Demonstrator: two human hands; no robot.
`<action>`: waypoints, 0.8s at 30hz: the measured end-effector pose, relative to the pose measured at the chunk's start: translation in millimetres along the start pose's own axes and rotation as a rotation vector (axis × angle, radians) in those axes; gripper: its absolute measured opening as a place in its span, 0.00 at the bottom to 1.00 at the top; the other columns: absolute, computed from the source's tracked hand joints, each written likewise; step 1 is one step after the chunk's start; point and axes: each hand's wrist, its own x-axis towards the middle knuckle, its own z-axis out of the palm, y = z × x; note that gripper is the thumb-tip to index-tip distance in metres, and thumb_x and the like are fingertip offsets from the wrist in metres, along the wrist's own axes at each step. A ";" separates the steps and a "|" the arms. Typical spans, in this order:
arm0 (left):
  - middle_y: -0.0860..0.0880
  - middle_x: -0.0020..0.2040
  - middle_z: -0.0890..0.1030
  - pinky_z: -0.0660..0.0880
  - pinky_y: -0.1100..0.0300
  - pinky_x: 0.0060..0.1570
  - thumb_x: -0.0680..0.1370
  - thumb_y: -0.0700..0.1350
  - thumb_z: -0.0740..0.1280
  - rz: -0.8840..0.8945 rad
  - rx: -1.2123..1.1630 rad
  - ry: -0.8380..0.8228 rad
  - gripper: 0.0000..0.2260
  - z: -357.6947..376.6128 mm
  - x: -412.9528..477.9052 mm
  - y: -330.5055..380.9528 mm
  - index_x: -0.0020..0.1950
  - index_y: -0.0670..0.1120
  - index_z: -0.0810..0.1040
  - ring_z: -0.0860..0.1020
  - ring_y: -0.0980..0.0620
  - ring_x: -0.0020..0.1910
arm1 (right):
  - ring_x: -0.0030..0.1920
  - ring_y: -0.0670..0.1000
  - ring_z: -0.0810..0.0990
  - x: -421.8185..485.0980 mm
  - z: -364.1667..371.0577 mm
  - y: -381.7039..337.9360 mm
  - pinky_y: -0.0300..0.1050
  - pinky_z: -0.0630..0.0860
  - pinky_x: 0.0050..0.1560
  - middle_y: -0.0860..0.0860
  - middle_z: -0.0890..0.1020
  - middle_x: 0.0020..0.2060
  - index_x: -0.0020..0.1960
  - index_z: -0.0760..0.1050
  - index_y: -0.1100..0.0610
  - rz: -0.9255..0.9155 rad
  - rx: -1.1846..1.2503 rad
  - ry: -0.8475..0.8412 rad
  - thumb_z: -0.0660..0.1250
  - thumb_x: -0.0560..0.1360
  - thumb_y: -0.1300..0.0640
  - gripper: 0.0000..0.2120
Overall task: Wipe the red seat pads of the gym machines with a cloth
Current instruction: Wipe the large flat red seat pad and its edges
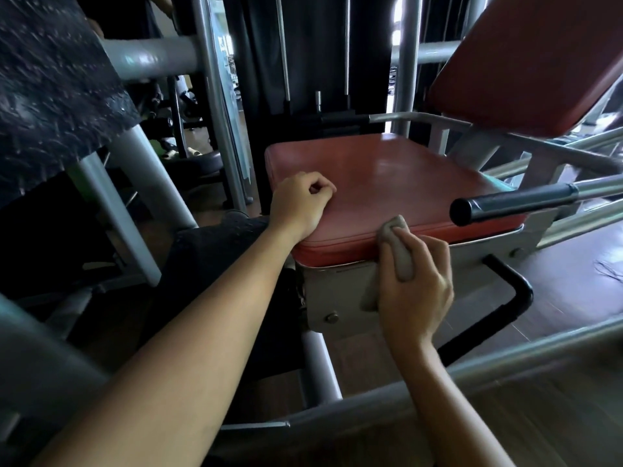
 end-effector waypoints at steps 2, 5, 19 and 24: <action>0.54 0.52 0.83 0.70 0.63 0.53 0.80 0.46 0.68 -0.006 -0.006 0.002 0.07 0.6 0.1 -0.5 0.48 0.50 0.86 0.78 0.56 0.52 | 0.50 0.49 0.81 -14.8 5.8 -10.1 0.48 0.79 0.47 0.46 0.80 0.51 0.56 0.84 0.51 -0.045 0.007 -0.067 0.75 0.75 0.53 0.10; 0.54 0.51 0.84 0.74 0.61 0.54 0.79 0.46 0.68 -0.021 -0.034 0.011 0.06 0.8 -0.8 0.9 0.48 0.52 0.85 0.79 0.55 0.52 | 0.47 0.45 0.81 -11.2 -8.6 -18.6 0.47 0.79 0.46 0.42 0.80 0.48 0.56 0.83 0.45 -0.131 -0.007 -0.277 0.75 0.75 0.49 0.10; 0.49 0.47 0.85 0.73 0.58 0.45 0.80 0.41 0.63 -0.011 0.089 0.148 0.11 1.1 -3.9 -0.2 0.49 0.46 0.86 0.80 0.51 0.45 | 0.62 0.59 0.73 126.7 45.5 -39.0 0.56 0.69 0.58 0.50 0.78 0.60 0.62 0.79 0.46 -0.140 -0.463 -0.498 0.62 0.80 0.42 0.15; 0.49 0.50 0.83 0.75 0.57 0.50 0.80 0.46 0.65 0.025 0.096 0.136 0.10 4.2 -0.2 -8.6 0.50 0.47 0.86 0.79 0.51 0.49 | 0.61 0.58 0.74 125.2 53.1 -19.8 0.59 0.66 0.61 0.49 0.79 0.58 0.58 0.80 0.46 -0.147 -0.517 -0.502 0.60 0.79 0.40 0.16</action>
